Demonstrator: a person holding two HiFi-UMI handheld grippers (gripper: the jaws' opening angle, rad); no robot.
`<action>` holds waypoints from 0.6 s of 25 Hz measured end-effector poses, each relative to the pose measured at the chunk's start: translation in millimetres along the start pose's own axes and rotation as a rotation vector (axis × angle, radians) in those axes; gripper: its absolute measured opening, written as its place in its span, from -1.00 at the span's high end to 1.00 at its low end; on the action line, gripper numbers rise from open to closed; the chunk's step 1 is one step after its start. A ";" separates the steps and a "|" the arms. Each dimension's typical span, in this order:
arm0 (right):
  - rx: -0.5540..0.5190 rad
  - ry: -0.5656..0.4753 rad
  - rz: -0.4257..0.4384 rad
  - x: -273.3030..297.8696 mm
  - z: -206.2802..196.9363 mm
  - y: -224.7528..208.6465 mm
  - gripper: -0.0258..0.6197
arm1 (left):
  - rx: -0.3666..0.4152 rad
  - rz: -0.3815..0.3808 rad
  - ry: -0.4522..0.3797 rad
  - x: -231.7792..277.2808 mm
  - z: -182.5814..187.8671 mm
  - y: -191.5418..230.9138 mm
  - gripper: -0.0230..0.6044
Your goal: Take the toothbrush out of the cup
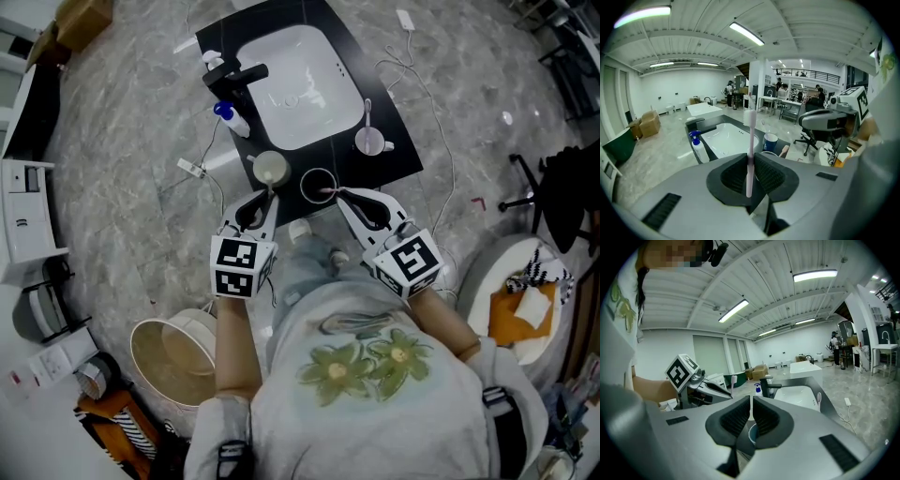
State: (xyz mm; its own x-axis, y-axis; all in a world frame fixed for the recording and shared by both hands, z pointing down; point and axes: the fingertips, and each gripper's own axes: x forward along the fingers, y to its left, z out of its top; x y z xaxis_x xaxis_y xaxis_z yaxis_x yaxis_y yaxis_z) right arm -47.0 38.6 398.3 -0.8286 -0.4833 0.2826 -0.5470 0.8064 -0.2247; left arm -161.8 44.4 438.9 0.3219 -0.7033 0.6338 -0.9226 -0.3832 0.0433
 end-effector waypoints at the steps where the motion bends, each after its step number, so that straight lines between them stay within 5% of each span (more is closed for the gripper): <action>1: -0.001 0.000 0.003 -0.2 -1.1 1.2 0.78 | 0.013 0.001 0.012 0.7 -5.0 -0.8 0.73; 15: 0.023 0.013 -0.016 2.2 -15.5 4.1 0.78 | 0.136 -0.033 0.246 43.9 -83.3 1.0 0.73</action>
State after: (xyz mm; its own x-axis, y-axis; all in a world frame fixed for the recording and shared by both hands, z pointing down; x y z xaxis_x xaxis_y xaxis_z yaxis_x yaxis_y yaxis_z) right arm -49.2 46.2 412.5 -0.8184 -0.4912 0.2982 -0.5626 0.7906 -0.2417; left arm -166.3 63.0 531.1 0.2749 -0.5287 0.8031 -0.8700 -0.4923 -0.0263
